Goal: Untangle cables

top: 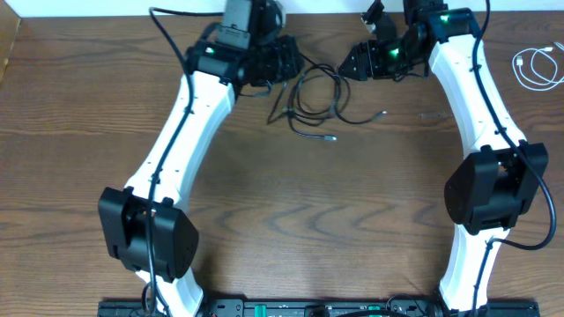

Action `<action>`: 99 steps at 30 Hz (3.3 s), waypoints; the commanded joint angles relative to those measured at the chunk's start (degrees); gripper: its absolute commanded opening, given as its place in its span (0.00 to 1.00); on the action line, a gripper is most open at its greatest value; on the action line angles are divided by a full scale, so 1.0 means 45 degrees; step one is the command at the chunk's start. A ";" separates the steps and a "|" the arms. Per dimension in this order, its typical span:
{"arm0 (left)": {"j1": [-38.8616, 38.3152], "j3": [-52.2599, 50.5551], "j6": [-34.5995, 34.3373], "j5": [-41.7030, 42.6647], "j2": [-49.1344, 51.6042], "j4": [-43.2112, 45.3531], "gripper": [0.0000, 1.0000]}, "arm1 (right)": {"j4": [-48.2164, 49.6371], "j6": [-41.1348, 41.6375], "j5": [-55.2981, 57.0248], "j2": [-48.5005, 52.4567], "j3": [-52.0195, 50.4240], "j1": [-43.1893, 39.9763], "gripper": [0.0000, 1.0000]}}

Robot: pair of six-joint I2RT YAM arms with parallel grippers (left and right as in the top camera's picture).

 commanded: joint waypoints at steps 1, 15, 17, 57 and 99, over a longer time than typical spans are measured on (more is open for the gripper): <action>0.0151 0.0549 -0.0189 0.1797 -0.0049 0.0112 0.07 | 0.0267 -0.0024 0.0117 -0.0005 -0.0092 0.0058 0.60; 0.0253 0.0549 -0.0311 0.0214 -0.0189 0.0617 0.08 | 0.1180 0.4585 0.1783 -0.0005 -0.0092 0.1433 0.58; 0.0253 0.0549 -0.0675 -0.0568 -0.0189 0.0544 0.07 | 0.1345 0.6241 0.2671 -0.0005 -0.0092 0.1763 0.59; 0.0670 0.0549 -0.8922 -0.2263 -0.1326 0.0049 0.08 | 0.7436 0.9627 -0.1083 0.2642 -0.0092 0.3565 0.53; 0.4993 0.0525 0.0971 -0.4148 -0.1321 -0.3016 0.07 | -0.0894 0.3837 0.7140 0.1039 -0.0092 -0.2385 0.01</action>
